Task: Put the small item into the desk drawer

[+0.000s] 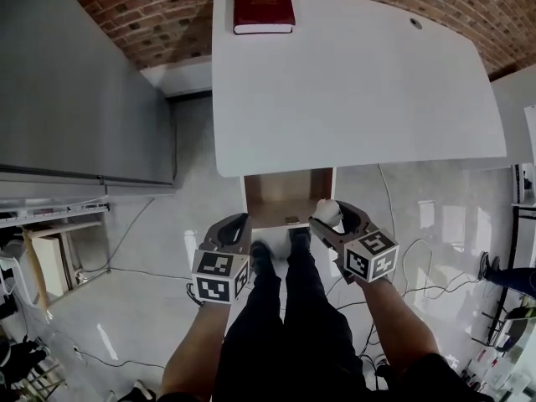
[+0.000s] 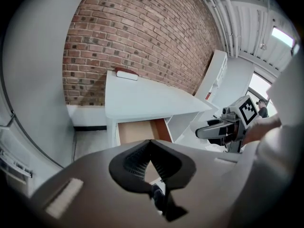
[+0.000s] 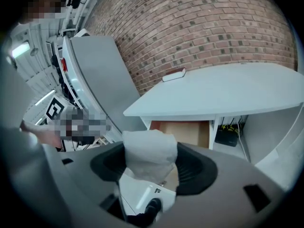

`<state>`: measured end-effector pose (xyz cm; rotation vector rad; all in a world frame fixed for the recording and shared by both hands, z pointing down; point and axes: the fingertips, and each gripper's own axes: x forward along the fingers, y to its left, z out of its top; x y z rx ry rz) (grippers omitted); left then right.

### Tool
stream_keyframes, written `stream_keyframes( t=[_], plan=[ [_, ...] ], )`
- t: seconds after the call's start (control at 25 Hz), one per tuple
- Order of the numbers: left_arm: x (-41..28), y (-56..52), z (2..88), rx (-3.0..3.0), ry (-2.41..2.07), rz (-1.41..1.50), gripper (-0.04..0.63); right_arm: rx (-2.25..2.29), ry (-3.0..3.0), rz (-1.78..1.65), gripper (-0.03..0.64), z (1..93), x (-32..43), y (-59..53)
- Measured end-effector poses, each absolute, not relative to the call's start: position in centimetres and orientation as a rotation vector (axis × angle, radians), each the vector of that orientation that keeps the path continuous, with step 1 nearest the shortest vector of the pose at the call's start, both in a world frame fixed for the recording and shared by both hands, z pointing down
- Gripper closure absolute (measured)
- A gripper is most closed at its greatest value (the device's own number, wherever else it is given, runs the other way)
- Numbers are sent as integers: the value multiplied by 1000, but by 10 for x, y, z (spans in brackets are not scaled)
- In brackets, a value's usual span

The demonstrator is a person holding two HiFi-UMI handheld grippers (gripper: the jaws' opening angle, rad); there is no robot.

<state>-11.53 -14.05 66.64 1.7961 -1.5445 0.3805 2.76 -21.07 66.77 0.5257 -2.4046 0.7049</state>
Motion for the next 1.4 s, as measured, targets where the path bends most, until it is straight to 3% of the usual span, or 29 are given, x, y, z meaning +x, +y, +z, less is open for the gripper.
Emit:
stream_keyframes(
  t=[1.4],
  plan=[
    [-118, -145, 777, 1690, -1485, 422, 584, 290, -2090, 482, 330, 855, -28, -247]
  ],
)
